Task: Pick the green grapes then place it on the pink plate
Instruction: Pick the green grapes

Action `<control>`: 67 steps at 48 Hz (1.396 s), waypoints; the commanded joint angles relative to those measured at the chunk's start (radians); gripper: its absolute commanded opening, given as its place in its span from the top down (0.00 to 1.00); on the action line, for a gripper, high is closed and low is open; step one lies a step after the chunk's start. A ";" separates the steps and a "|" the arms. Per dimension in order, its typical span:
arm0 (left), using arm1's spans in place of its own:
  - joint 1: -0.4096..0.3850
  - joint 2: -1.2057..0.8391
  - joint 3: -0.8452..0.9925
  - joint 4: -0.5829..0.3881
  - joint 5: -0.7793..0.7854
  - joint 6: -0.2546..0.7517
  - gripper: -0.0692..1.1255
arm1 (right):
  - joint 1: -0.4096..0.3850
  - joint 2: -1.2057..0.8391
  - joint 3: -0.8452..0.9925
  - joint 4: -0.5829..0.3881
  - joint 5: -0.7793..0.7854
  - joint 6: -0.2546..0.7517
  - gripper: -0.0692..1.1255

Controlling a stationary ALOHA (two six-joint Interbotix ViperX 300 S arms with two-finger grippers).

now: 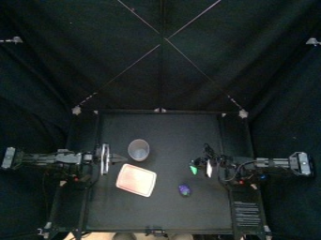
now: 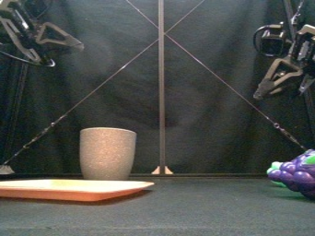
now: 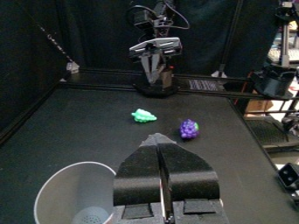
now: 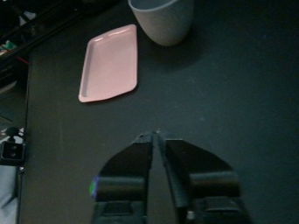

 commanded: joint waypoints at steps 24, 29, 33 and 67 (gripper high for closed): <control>0.015 0.005 0.008 -0.002 -0.003 0.000 0.85 | -0.129 0.035 0.023 0.051 0.362 0.235 0.24; 0.020 0.005 0.012 -0.002 -0.005 0.000 0.85 | -0.152 0.063 0.040 -0.103 0.354 0.383 0.24; 0.023 0.006 0.014 -0.002 -0.005 0.000 0.85 | -0.147 0.084 0.041 -0.210 0.327 0.499 0.23; 0.040 0.006 0.029 -0.025 -0.011 -0.002 0.85 | 0.041 0.408 0.025 -0.500 0.043 0.900 0.14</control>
